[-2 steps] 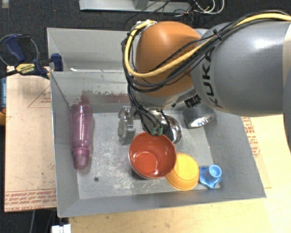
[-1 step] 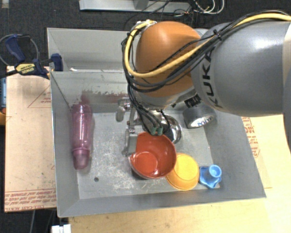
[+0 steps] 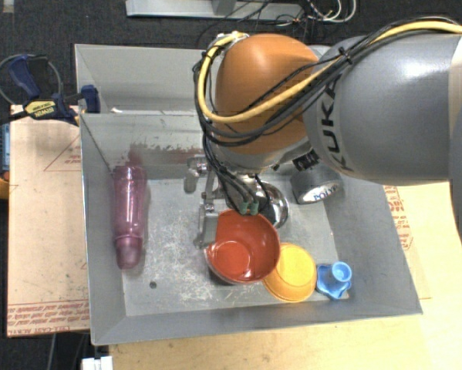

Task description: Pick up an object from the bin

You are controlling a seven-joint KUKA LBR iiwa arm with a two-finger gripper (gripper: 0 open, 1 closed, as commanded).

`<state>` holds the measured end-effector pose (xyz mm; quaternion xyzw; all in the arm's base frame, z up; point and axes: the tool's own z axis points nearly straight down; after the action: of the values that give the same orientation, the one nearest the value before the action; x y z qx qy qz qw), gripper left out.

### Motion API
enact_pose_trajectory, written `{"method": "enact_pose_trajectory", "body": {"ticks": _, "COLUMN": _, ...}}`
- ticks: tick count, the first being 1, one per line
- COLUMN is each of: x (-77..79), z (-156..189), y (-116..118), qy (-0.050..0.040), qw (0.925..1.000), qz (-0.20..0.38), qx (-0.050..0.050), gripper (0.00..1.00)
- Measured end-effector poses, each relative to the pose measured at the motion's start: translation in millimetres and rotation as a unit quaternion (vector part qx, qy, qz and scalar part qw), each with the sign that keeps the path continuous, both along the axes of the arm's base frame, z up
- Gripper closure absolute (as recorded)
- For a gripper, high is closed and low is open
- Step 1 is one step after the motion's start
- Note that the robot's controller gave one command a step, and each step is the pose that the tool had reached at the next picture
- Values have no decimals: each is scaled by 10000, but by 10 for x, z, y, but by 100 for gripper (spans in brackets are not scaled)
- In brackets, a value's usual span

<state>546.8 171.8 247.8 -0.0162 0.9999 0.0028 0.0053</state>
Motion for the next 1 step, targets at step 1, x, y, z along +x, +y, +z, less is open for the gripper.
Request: {"method": "enact_pose_trajectory", "body": {"ticks": 1, "x": 7, "z": -273, "y": -380, "qy": -2, "qw": 9999, "qz": -161, "qx": 3, "gripper": 0}}
